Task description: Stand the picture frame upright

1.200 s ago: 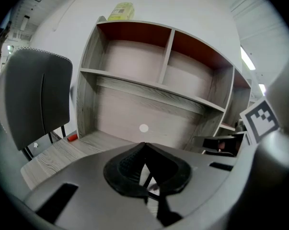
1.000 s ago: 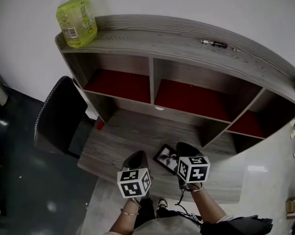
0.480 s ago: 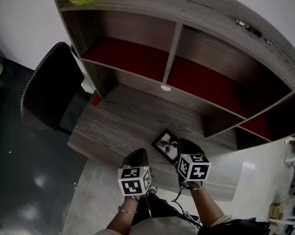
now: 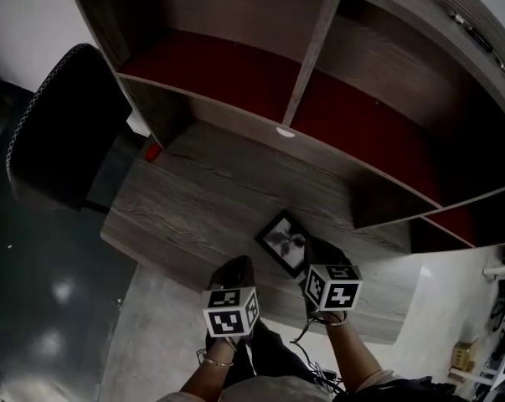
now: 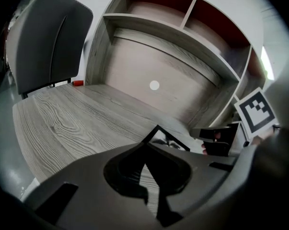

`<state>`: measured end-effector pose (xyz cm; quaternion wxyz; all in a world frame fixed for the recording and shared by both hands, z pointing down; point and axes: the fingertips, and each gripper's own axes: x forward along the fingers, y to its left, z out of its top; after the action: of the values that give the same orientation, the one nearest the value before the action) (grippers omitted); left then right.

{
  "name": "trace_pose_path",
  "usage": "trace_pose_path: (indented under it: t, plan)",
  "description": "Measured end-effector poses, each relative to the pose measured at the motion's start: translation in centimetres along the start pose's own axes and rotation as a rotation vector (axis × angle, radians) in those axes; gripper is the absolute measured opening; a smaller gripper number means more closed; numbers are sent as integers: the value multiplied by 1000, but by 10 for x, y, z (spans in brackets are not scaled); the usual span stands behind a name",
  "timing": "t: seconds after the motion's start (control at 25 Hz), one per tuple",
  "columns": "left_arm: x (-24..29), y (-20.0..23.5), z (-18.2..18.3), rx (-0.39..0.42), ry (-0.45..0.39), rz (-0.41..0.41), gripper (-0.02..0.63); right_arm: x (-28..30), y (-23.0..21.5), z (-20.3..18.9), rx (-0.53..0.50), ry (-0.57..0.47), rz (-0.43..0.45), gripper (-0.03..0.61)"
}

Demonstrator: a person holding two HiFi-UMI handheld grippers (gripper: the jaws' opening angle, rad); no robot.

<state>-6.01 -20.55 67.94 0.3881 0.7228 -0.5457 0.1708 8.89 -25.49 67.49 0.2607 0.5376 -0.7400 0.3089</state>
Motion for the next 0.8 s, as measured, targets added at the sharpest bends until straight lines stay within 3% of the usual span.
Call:
trace_pose_path:
  t: [0.32, 0.8]
  plan:
    - [18, -9, 0, -2, -4, -6, 12, 15, -7, 4, -63, 25, 42, 32]
    - [28, 16, -9, -42, -1, 42, 12, 45, -2, 3, -138, 100, 151, 38]
